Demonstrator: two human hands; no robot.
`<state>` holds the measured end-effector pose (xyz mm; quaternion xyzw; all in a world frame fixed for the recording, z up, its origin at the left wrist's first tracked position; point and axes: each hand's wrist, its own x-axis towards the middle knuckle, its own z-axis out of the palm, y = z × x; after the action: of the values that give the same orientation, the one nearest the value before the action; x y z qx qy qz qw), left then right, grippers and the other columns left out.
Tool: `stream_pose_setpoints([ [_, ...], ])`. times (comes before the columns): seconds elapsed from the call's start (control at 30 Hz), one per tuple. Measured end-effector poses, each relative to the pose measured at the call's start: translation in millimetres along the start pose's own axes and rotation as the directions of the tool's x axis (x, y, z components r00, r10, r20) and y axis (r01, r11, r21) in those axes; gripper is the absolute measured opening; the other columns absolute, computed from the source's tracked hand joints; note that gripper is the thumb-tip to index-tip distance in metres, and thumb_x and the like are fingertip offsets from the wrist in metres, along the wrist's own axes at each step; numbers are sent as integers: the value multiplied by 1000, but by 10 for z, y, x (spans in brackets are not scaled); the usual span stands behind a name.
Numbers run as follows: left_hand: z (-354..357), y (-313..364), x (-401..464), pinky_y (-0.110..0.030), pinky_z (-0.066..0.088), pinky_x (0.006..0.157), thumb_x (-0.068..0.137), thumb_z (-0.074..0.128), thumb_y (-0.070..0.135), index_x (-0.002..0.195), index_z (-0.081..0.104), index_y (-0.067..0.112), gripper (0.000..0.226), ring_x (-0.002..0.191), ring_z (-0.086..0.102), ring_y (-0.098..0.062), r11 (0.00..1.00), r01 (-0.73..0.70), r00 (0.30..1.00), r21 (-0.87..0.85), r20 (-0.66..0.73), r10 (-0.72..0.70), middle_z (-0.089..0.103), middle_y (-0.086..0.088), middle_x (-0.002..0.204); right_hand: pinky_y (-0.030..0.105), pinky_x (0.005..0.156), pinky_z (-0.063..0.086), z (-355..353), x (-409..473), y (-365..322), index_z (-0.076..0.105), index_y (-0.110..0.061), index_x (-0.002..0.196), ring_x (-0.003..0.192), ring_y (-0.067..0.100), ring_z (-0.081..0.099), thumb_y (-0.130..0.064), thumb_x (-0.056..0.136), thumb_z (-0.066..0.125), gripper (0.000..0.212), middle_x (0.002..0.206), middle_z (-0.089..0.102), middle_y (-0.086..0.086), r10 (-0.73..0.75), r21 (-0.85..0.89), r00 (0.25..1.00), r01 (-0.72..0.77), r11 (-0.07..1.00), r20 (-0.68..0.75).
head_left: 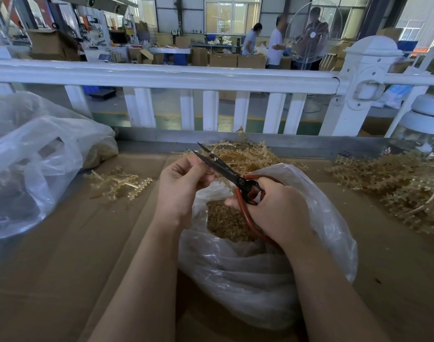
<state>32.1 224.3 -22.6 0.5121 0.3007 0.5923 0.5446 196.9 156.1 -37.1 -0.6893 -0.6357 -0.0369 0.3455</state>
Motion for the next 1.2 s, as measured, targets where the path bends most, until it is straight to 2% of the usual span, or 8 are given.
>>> stream_pose_setpoints([
  [0.1, 7, -20, 10, -21, 49, 63, 93, 60, 0, 95, 60, -19, 19, 57, 55, -10, 1000, 9, 1000, -17, 14, -9, 64, -6, 66, 1, 62, 29, -7, -6, -1, 71, -29, 113, 78, -5, 50, -91, 63, 42, 85, 96, 73, -16, 3, 22, 1000, -4, 1000, 22],
  [0.23, 22, 2, -5, -21, 47, 64, 94, 57, -3, 99, 58, -22, 19, 59, 53, -10, 1000, 0, 999, 2, 35, 0, 61, -8, 68, 1, 65, 30, -16, -4, -3, 71, -29, 115, 82, -4, 52, -92, 60, 42, 88, 99, 73, -15, 17, 59, 999, -19, 998, 47],
  [0.37, 28, 21, -18, -23, 46, 65, 92, 56, -8, 97, 61, -16, 11, 58, 51, -11, 1000, -5, 999, 21, 45, 4, 57, -12, 67, 2, 65, 30, -16, -3, 5, 69, -31, 119, 83, -5, 52, -94, 58, 42, 92, 102, 73, -16, 28, 67, 996, -34, 997, 85],
  [0.57, 4, 25, -18, -26, 47, 67, 90, 58, -9, 93, 64, -12, 8, 58, 54, -9, 1000, -7, 997, 30, 72, 4, 63, -2, 63, 4, 66, 32, 4, 11, 17, 67, -33, 120, 85, -5, 52, -99, 55, 39, 97, 105, 72, -18, 36, 73, 993, -45, 996, 112],
  [0.7, -9, 30, -24, -26, 45, 68, 94, 59, -1, 84, 70, 5, 16, 62, 50, -10, 999, -18, 998, 49, 69, 14, 60, -3, 67, 21, 78, 45, 18, 10, 30, 62, -39, 124, 97, 1, 58, -105, 50, 37, 102, 109, 69, -20, 63, 128, 982, -86, 988, 177],
  [0.87, -16, 26, -22, -25, 42, 65, 96, 59, 2, 83, 71, 10, 19, 63, 43, -13, 997, -51, 997, 62, 65, 47, 54, -3, 65, 17, 75, 45, 16, 6, 19, 60, -41, 117, 97, 1, 60, -103, 51, 43, 92, 102, 65, -25, 56, 197, 979, -95, 976, 197],
  [1.0, -17, 30, -18, -24, 42, 65, 94, 58, -1, 86, 66, -1, 12, 62, 43, -12, 996, -74, 997, 52, 26, 72, 53, -5, 66, 18, 75, 49, 18, 9, 26, 60, -42, 111, 93, -3, 60, -103, 50, 45, 88, 99, 66, -25, 63, 224, 981, -104, 969, 183],
  [1.2, -25, 18, -14, -22, 45, 64, 92, 60, -2, 84, 63, 8, 14, 63, 46, -12, 997, -75, 997, 31, -3, 75, 53, -7, 70, 19, 71, 50, 35, 8, 43, 60, -36, 99, 84, -5, 59, -99, 58, 45, 77, 89, 64, -25, 78, 186, 992, -96, 978, 99],
])
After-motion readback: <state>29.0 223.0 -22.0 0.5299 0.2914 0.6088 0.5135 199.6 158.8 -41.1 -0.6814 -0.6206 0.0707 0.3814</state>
